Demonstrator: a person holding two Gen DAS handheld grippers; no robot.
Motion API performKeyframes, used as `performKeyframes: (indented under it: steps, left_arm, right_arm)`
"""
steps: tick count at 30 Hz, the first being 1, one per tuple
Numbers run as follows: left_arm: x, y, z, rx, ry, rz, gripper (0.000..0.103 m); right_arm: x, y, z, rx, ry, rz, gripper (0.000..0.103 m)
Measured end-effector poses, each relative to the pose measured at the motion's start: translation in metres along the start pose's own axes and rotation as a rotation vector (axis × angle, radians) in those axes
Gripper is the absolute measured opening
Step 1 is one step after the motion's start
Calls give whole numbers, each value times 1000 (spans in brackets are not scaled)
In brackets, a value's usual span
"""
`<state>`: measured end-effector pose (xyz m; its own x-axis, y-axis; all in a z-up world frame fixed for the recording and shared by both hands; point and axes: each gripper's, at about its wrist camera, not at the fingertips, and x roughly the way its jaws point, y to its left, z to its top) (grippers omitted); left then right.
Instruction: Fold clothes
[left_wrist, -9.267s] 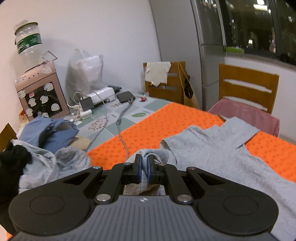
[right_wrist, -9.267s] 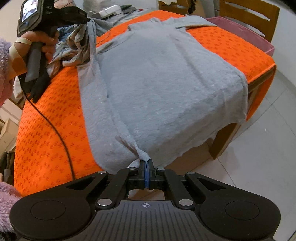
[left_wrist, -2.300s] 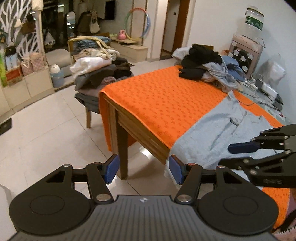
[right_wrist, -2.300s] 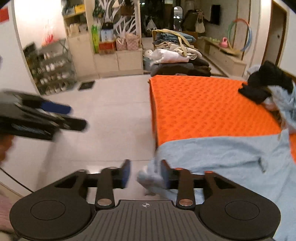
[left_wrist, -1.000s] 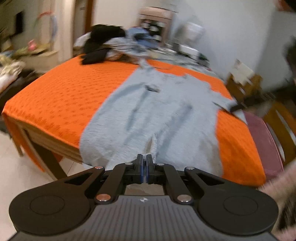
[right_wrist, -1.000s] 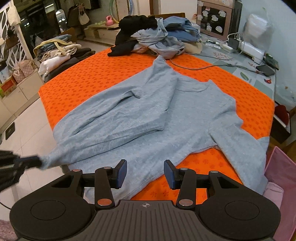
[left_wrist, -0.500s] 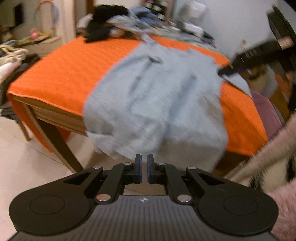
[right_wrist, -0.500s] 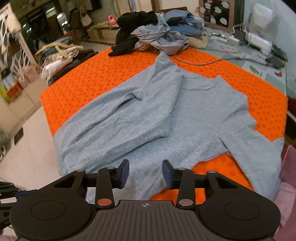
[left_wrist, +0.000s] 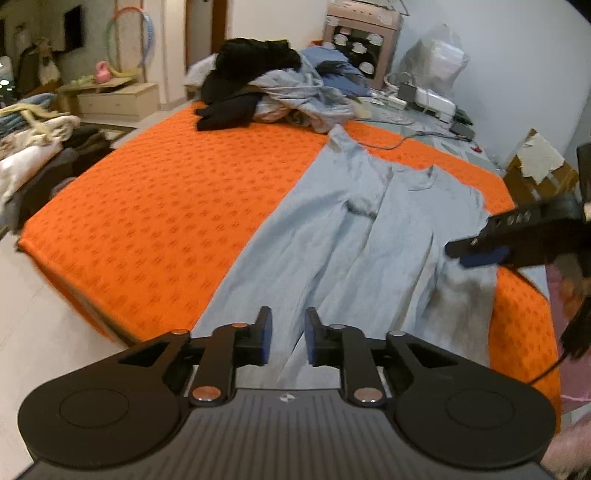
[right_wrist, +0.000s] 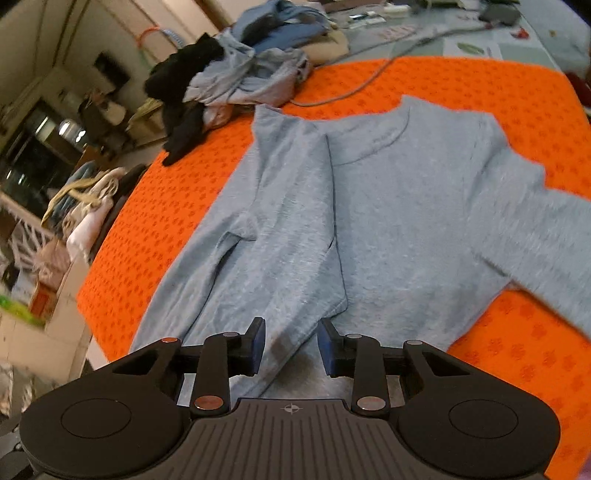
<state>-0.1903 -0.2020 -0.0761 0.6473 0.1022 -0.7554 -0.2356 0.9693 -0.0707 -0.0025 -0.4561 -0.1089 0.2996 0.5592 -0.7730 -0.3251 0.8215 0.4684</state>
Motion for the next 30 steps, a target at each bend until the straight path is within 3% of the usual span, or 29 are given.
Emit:
performKeyframes:
  steps: [5,7,10,16,20,25,30]
  left_arm:
    - [43,0,11,83,70,-78,25]
    - [56,1,10,113,95,-115,25]
    - [74,4,6,165,132,-160,25]
    - [77,8,7,324,128,-238,25]
    - [70,12,7,330,128,-270,25]
    - [60,9,6,279,115,-286,25]
    - [58,8,-1,222,128,-228,25]
  right_arm:
    - [19,5,-3,68,-2,-50,34]
    - [22,9,-6,63,-3,-88,5]
    - [19,9,-13,64,-20,-148,5]
    - [12,-3,-23,54,-41,-282,2]
    - [4,3,-8,-13,-63,-353,5]
    - [-2,17,44,-82,-110,-252,8]
    - [25,17,97,-113,-56,-145,15]
